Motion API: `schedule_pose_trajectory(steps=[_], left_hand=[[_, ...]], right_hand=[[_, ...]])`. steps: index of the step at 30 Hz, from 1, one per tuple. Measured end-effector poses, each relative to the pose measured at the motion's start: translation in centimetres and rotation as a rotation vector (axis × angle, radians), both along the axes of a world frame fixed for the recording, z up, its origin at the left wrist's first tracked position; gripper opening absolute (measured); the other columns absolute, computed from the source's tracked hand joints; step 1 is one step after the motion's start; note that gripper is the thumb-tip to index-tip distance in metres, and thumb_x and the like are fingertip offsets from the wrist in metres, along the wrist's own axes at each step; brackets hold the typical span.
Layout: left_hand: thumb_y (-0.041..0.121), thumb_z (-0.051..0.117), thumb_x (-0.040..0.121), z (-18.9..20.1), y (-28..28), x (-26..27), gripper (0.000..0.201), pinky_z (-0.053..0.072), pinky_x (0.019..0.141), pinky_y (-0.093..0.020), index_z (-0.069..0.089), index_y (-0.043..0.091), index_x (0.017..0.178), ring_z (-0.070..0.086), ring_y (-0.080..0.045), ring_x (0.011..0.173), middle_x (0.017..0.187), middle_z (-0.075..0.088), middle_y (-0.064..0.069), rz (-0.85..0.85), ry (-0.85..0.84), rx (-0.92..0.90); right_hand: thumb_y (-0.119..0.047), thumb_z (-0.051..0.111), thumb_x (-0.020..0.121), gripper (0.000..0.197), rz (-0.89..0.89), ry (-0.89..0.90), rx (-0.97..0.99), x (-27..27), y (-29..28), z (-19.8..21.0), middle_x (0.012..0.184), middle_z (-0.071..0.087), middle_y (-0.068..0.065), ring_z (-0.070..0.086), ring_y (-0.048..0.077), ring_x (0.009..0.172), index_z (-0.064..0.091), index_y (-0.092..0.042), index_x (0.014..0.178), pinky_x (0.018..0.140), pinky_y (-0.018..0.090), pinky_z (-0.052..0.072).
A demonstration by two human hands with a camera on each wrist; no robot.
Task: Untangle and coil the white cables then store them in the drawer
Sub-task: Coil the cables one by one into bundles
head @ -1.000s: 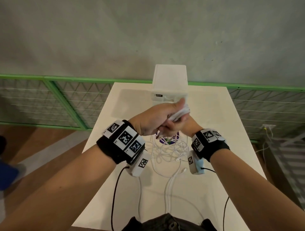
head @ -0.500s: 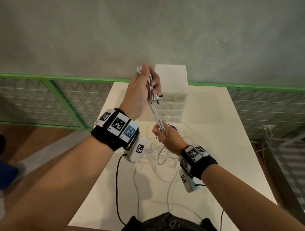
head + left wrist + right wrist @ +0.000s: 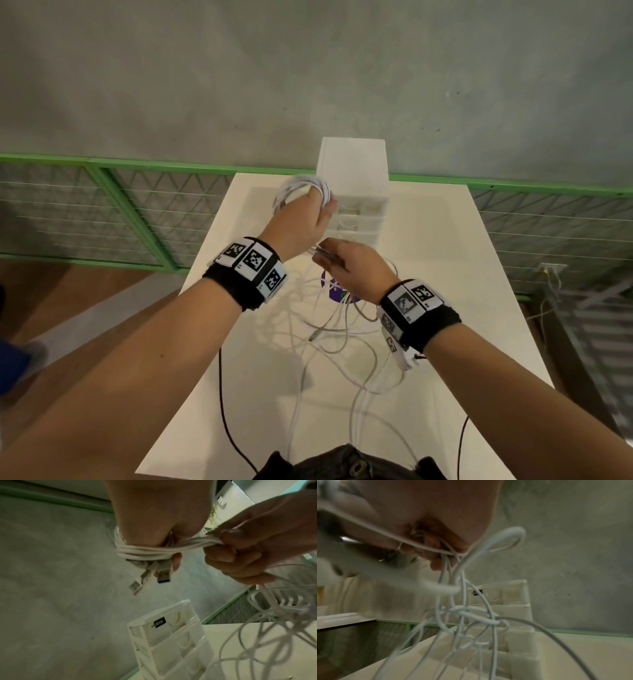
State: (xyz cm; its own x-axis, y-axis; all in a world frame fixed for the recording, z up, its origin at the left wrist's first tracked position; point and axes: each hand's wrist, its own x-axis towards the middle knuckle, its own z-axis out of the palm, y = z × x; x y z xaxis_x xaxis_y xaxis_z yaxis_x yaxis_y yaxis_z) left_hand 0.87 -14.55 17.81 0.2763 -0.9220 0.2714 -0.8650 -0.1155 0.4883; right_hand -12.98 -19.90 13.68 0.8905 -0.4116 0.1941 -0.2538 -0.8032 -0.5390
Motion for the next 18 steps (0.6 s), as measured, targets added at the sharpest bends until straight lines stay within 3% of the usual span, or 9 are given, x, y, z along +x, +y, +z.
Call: schedule_pose_trajectory(steps=[2, 4, 6, 7, 9, 10, 14, 16, 18], left_hand=[[0.030, 0.037, 0.100, -0.6, 0.1, 0.0, 0.037, 0.033, 0.059, -0.031, 0.032, 0.019, 0.065, 0.041, -0.021, 0.056, 0.059, 0.039, 0.002, 0.012, 0.047, 0.204], [0.036, 0.034, 0.100, -1.3, 0.2, -0.1, 0.040, 0.036, 0.053, -0.030, 0.036, 0.016, 0.065, 0.043, -0.023, 0.054, 0.058, 0.042, -0.001, 0.008, 0.333, 0.338], [0.058, 0.022, 0.095, -1.4, 0.6, -0.6, 0.055, 0.031, 0.041, -0.023, 0.039, 0.015, 0.064, 0.039, -0.019, 0.041, 0.047, 0.044, 0.000, -0.034, 0.662, 0.468], [0.070, 0.017, 0.086, -1.4, 0.7, -0.9, 0.064, 0.028, 0.040, -0.021, 0.040, 0.014, 0.064, 0.035, -0.016, 0.037, 0.043, 0.043, 0.002, -0.067, 0.741, 0.532], [0.081, 0.020, 0.070, -1.2, 1.1, -1.5, 0.071, 0.023, 0.040, -0.020, 0.043, 0.013, 0.069, 0.028, -0.012, 0.035, 0.043, 0.036, 0.003, -0.123, 0.793, 0.599], [0.078, 0.027, 0.074, -1.2, 1.3, -1.7, 0.068, 0.021, 0.040, -0.019, 0.043, 0.013, 0.071, 0.026, -0.011, 0.036, 0.045, 0.033, 0.002, -0.126, 0.810, 0.593], [0.061, 0.041, 0.087, -1.1, 1.9, -2.0, 0.050, 0.019, 0.036, -0.017, 0.042, 0.013, 0.072, 0.021, -0.011, 0.036, 0.045, 0.028, 0.004, -0.126, 0.801, 0.576], [0.062, 0.040, 0.086, -1.0, 2.1, -1.5, 0.051, 0.021, 0.036, -0.017, 0.043, 0.014, 0.071, 0.022, -0.012, 0.035, 0.043, 0.029, 0.005, -0.107, 0.796, 0.537], [0.058, 0.044, 0.088, -0.9, 2.4, -0.9, 0.046, 0.022, 0.036, -0.017, 0.043, 0.016, 0.069, 0.022, -0.012, 0.035, 0.042, 0.030, 0.006, -0.070, 0.864, 0.460]], right_hand=[[-0.027, 0.056, 0.091, 0.020, -0.013, -0.084, 0.015, -0.1, -1.0, 0.2, 0.079, 0.061, 0.001, 0.046, 0.011, 0.069, 0.062, -0.008, 0.093, 0.065, 0.028, 0.041], [-0.017, 0.061, 0.087, 0.012, 0.018, -0.159, 0.008, -0.3, -1.6, 0.3, 0.078, 0.059, -0.002, 0.043, 0.004, 0.067, 0.065, -0.007, 0.092, 0.062, 0.019, 0.038], [-0.012, 0.063, 0.084, 0.012, -0.007, -0.190, 0.045, -0.4, -1.8, 0.4, 0.081, 0.066, 0.004, 0.053, 0.013, 0.068, 0.062, -0.007, 0.095, 0.063, 0.020, 0.042], [-0.010, 0.064, 0.083, 0.016, -0.043, -0.203, 0.087, -0.5, -2.0, 0.6, 0.084, 0.067, 0.006, 0.058, 0.017, 0.071, 0.058, -0.007, 0.098, 0.063, 0.019, 0.043], [-0.007, 0.064, 0.082, 0.023, -0.089, -0.226, 0.129, -0.8, -2.7, 0.8, 0.085, 0.065, 0.004, 0.058, 0.017, 0.072, 0.052, -0.008, 0.101, 0.059, 0.011, 0.042], [-0.007, 0.065, 0.081, 0.024, -0.082, -0.216, 0.109, -0.9, -3.0, 0.9, 0.083, 0.063, 0.002, 0.057, 0.016, 0.071, 0.051, -0.009, 0.100, 0.059, 0.010, 0.041], [-0.030, 0.062, 0.080, 0.018, 0.013, -0.109, -0.047, -1.2, -4.1, 0.7, 0.083, 0.062, -0.003, 0.056, 0.017, 0.077, 0.058, -0.018, 0.093, 0.077, 0.031, 0.044], [-0.045, 0.049, 0.084, 0.030, 0.020, -0.104, -0.071, -1.6, -4.3, -0.1, 0.087, 0.063, -0.005, 0.055, 0.014, 0.081, 0.059, -0.020, 0.095, 0.081, 0.030, 0.040], [-0.050, 0.045, 0.085, 0.038, 0.001, -0.119, -0.041, -2.3, -4.3, -1.1, 0.092, 0.064, -0.003, 0.055, 0.013, 0.084, 0.060, -0.017, 0.097, 0.080, 0.029, 0.041]])
